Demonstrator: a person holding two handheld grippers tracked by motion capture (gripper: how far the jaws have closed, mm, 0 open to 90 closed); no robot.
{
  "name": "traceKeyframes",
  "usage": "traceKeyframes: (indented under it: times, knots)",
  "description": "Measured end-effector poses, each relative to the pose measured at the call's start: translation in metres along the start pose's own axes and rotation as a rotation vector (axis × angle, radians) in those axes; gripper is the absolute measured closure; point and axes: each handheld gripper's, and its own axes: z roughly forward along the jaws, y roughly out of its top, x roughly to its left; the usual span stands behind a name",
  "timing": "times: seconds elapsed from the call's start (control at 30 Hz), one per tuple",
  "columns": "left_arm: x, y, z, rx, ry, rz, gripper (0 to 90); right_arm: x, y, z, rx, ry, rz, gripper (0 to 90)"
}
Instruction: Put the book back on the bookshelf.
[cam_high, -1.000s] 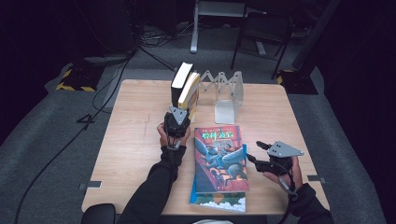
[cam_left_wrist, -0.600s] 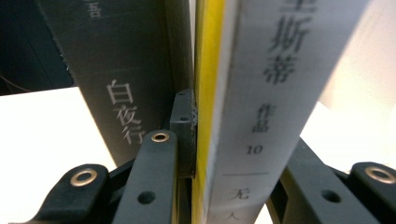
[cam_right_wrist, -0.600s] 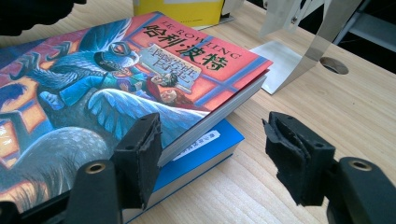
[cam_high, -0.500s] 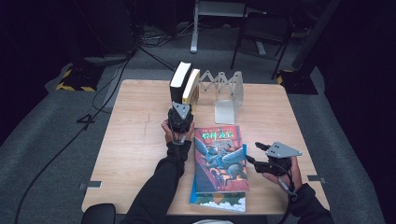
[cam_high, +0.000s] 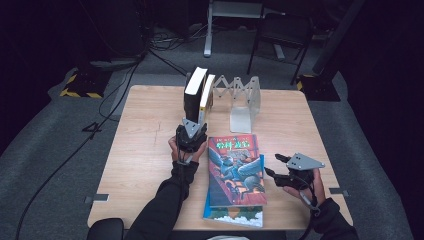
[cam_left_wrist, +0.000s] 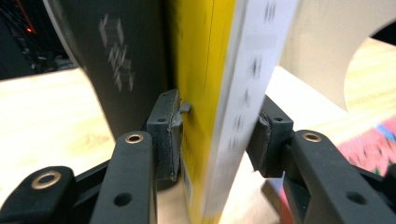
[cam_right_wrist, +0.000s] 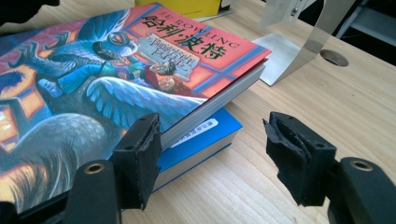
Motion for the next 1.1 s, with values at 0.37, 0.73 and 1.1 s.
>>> traceKeyframes:
  times: [0.37,0.73,1.1]
  knots:
    - [-0.007,-0.007,0.001,0.029,0.026,-0.01,71.7,0.004,-0.002,-0.001,-0.002,0.066,-0.033,35.1]
    - [-0.008,0.008,0.026,0.047,0.052,-0.086,71.5,0.005,-0.003,0.002,0.016,0.076,-0.035,35.0]
    - [-0.012,-0.003,0.007,0.035,-0.012,-0.031,67.1,0.003,-0.003,0.0,0.013,0.067,-0.027,34.6]
